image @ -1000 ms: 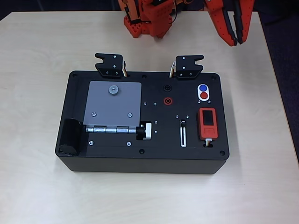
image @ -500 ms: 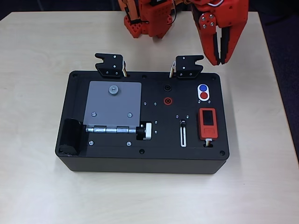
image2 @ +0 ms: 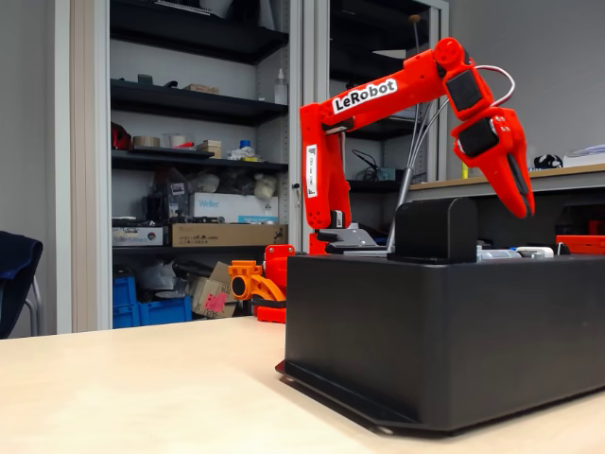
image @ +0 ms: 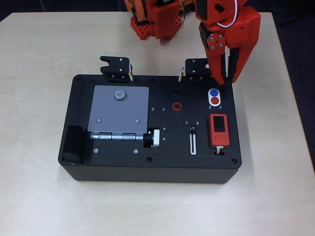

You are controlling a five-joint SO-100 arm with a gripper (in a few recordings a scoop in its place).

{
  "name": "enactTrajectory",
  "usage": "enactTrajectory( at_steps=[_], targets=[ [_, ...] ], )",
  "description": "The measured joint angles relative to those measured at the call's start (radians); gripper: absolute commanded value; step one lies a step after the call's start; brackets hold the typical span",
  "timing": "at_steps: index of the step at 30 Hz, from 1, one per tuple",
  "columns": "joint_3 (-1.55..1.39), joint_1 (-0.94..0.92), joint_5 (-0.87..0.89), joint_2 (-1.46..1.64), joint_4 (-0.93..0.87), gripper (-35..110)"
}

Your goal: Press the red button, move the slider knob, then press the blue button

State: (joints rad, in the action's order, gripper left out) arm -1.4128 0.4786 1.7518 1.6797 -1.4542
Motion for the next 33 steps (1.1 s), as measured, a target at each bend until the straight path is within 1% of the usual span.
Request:
enactTrajectory(
  at_steps=[9,13,33],
  targets=[
    [0.032,-0.054,-0.052,-0.080,0.048,0],
    [0.023,-0.048,-0.052,-0.098,0.080,0],
    [-0.074,-0.060,-0.046,-0.077,0.084,0]
  ],
)
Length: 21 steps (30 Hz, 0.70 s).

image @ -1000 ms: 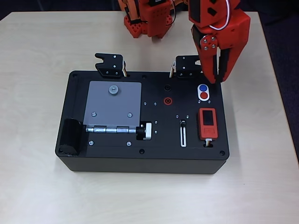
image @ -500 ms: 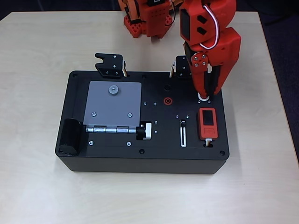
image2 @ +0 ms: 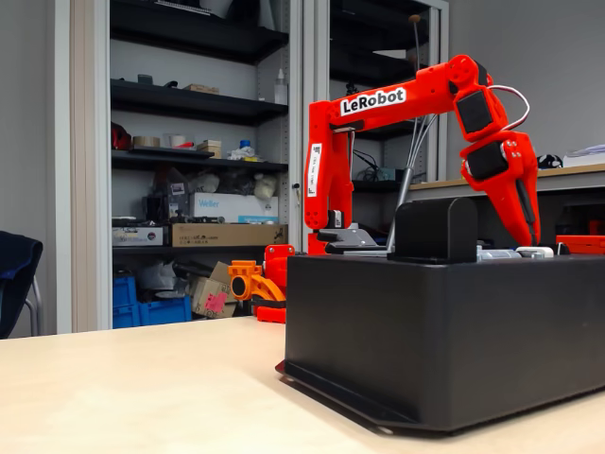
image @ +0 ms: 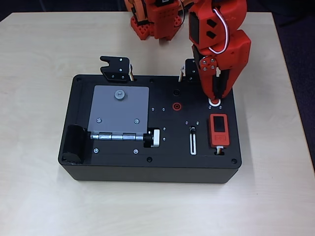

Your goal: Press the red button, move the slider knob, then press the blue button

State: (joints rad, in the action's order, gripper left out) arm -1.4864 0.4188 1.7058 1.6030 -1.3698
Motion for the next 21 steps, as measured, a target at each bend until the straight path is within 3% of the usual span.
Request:
enactTrajectory(
  at_steps=[21],
  targets=[
    [-0.015,-0.011,0.000,-0.009,0.048,0]
  ],
)
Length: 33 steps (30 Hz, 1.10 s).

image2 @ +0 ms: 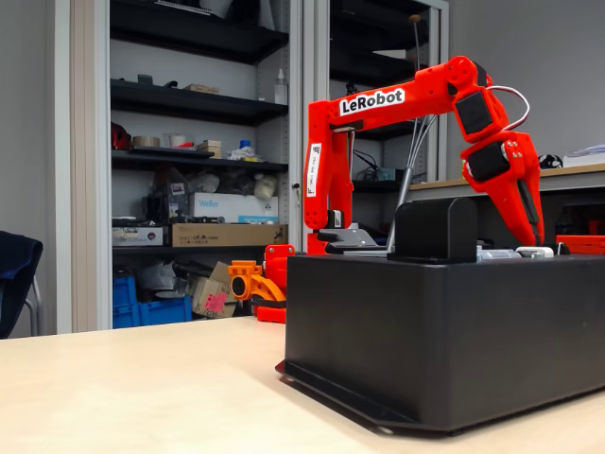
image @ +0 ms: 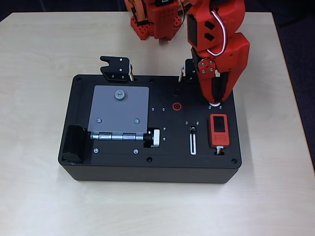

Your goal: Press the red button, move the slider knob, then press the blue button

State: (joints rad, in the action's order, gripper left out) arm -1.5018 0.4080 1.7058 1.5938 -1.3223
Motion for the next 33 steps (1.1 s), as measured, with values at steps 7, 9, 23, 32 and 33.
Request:
enactTrajectory(
  at_steps=[7,9,23,32,33],
  targets=[
    [0.002,-0.002,0.012,-0.017,0.015,0],
    [0.002,-0.003,0.012,-0.017,0.018,0],
    [-0.006,0.000,0.031,-0.008,0.000,0],
    [-0.005,0.011,0.049,0.003,-0.020,0],
    [-0.005,0.011,0.049,0.003,-0.021,0]
  ],
)
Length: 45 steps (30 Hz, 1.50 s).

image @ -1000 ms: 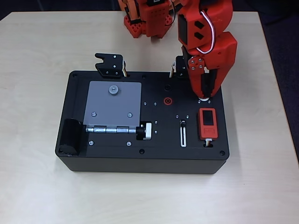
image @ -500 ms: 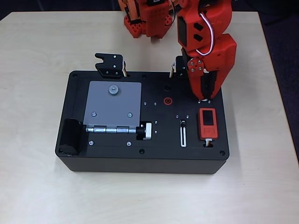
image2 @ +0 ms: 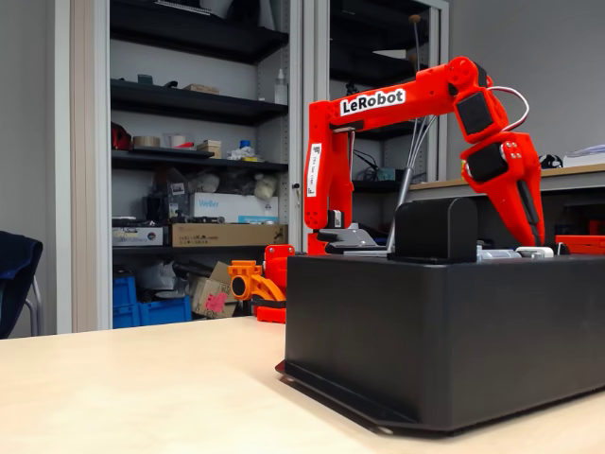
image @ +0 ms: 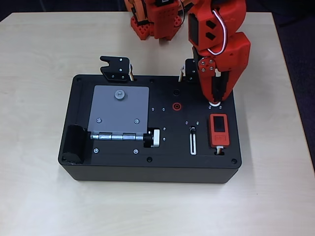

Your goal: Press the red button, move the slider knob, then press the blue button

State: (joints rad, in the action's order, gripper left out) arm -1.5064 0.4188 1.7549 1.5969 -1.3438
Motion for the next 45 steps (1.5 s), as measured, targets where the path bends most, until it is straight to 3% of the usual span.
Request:
enactTrajectory(
  at_steps=[45],
  targets=[
    [-0.094,0.034,0.015,0.006,0.104,0]
  ],
)
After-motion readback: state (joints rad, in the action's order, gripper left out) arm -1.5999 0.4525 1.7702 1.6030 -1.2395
